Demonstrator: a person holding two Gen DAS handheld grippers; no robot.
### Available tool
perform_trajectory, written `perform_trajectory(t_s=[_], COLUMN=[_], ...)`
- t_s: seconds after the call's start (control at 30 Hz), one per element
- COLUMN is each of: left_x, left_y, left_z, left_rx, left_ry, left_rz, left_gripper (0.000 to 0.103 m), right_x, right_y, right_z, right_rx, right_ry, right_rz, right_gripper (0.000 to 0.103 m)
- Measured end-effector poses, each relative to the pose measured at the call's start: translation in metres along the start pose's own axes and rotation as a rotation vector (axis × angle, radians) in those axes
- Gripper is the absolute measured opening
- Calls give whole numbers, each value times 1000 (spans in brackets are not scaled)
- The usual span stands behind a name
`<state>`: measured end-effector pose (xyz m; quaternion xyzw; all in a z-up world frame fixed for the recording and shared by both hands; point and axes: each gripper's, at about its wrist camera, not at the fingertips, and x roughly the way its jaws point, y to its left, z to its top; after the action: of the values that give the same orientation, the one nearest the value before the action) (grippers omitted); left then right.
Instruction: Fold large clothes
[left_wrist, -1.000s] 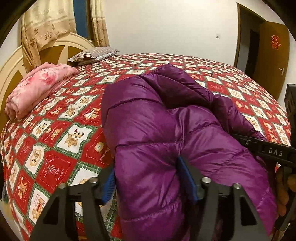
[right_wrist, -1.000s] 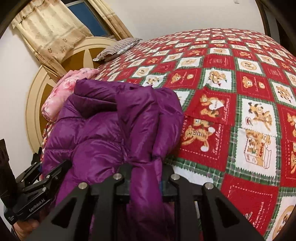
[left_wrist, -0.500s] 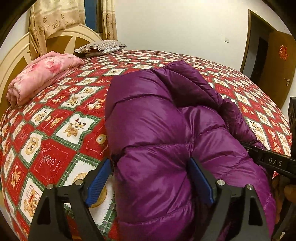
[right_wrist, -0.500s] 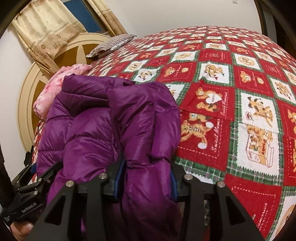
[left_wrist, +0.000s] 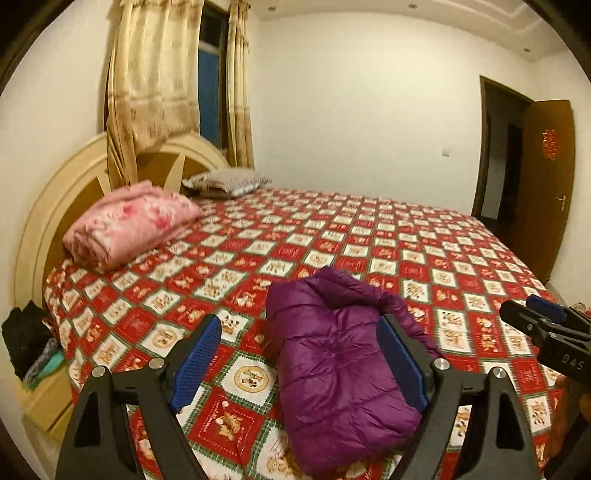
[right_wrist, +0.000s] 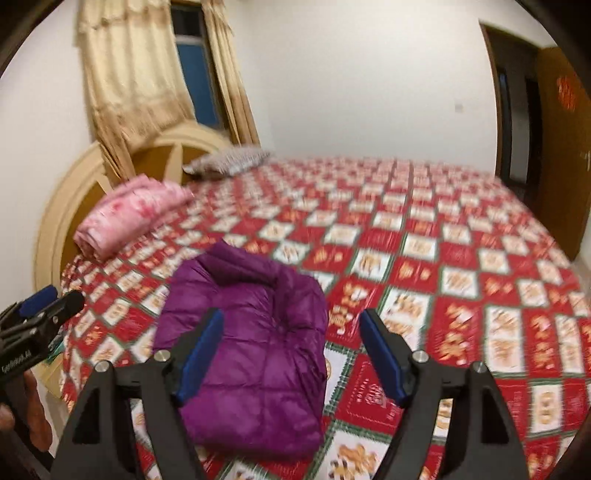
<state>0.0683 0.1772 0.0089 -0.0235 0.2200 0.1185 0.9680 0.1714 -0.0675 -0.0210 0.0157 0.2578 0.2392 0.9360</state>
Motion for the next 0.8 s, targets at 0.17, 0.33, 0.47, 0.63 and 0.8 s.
perform_trajectory(t_s=[0.17, 0.33, 0.47, 0.63, 0.8], left_x=[-20, -27, -28, -29, -26], left_y=[0, 4, 6, 7, 6], left_z=[-2, -8, -10, -11, -14], left_rx=[7, -9, -19, -14, -19], left_ry=[-20, -24, -21, -25, -17], left_rz=[1, 7, 9, 7, 12], left_gripper=[86, 86, 86, 86, 86], right_x=[-34, -40, -43, -45, -44], right_y=[13, 17, 19, 22, 22], right_z=[3, 4, 2, 1, -1], right_rx=[-25, -22, -34, -40, -40], right_ry=[-66, -80, -80, -82, -76], right_rz=[8, 19, 33, 37, 40], right_gripper=[82, 82, 82, 82, 82])
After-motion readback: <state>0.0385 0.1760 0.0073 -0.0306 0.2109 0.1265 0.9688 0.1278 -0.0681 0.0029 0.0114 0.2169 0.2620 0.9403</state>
